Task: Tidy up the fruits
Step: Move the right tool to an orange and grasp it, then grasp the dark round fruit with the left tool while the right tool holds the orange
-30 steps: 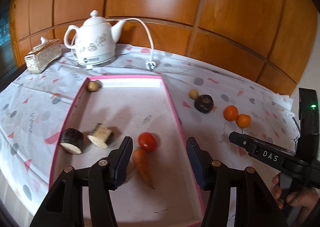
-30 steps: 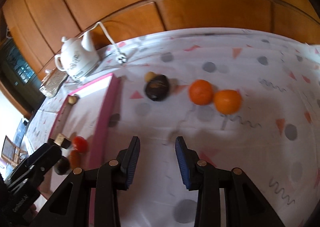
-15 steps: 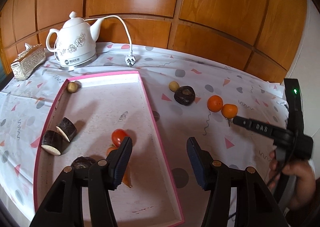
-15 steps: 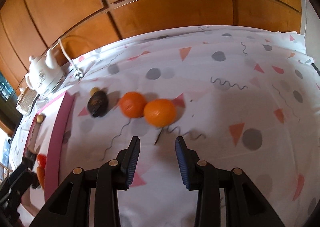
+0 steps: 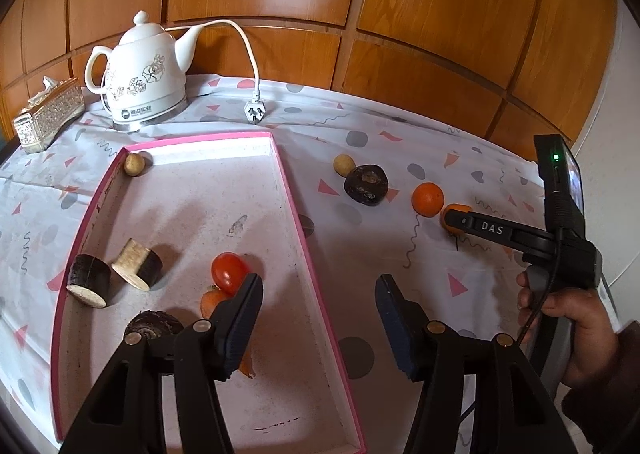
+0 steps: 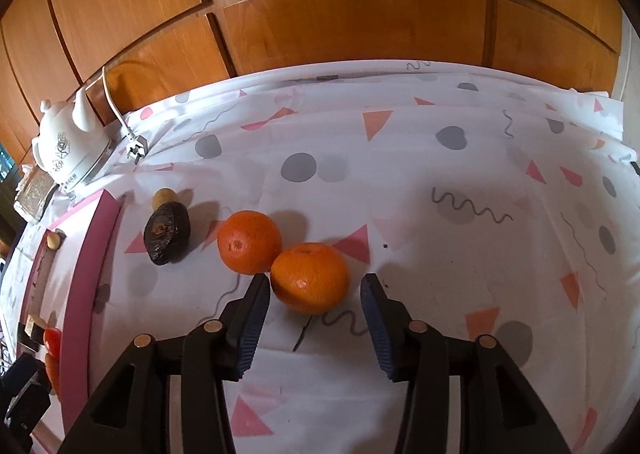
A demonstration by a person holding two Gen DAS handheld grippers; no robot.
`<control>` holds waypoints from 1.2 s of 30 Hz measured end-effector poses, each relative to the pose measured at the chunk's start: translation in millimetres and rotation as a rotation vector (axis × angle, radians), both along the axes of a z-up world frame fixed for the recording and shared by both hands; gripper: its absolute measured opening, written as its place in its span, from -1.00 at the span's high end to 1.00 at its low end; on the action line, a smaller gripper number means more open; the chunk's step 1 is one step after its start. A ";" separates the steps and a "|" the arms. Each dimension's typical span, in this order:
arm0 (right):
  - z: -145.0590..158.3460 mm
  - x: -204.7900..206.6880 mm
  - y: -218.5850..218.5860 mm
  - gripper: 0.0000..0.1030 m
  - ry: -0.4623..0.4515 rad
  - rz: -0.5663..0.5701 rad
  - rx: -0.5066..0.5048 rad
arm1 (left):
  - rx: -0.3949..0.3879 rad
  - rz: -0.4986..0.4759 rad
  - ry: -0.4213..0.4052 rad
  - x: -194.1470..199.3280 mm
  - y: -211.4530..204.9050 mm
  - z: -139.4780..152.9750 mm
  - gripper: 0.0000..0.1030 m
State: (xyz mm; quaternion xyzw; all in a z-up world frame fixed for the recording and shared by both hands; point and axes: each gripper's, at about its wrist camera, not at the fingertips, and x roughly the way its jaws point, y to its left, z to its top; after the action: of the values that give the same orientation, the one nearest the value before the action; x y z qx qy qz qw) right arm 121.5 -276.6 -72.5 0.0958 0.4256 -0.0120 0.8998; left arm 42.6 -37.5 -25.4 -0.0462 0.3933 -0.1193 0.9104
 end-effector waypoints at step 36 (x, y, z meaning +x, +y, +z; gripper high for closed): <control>-2.4 -32.7 -25.3 0.22 -0.038 -0.070 -0.120 | -0.008 -0.044 0.083 32.6 -52.2 -9.3 -0.15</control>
State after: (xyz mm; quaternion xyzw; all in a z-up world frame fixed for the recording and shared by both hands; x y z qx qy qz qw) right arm 88.8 -301.8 -74.9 0.0568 0.4036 -0.0668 0.9107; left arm 75.2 -89.7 -34.7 -0.0460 0.4311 -0.1386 0.8904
